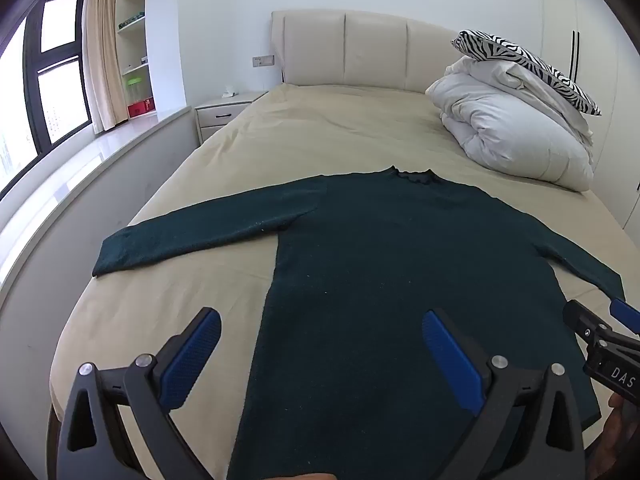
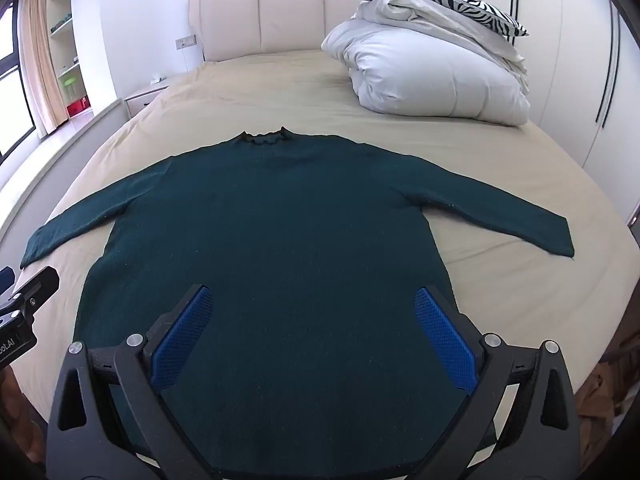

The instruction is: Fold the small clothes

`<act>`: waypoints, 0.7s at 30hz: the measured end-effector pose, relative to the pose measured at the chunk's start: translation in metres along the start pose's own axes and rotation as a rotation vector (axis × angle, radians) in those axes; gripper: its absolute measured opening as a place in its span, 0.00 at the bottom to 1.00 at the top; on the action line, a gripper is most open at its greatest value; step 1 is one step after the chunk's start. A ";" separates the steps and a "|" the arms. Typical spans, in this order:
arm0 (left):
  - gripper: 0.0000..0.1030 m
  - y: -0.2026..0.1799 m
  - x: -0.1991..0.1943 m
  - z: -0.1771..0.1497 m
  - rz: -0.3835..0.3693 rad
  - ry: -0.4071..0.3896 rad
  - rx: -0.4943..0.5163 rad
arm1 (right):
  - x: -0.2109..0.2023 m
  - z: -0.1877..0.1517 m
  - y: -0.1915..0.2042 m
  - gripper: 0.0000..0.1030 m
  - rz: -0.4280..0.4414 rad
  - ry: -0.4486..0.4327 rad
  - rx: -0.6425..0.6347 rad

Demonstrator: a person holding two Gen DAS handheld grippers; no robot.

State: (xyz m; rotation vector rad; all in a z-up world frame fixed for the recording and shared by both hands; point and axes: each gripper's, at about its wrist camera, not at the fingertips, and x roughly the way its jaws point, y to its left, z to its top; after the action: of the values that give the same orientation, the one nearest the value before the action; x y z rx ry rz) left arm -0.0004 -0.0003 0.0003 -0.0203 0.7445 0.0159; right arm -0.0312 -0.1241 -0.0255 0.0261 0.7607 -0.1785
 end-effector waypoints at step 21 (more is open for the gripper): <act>1.00 -0.004 -0.001 0.000 -0.001 0.005 0.001 | 0.001 0.000 0.001 1.00 -0.002 0.006 -0.004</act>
State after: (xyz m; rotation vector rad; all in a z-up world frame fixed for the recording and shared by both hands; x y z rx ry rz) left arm -0.0014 -0.0040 0.0008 -0.0199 0.7495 0.0146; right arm -0.0306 -0.1235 -0.0260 0.0216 0.7670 -0.1788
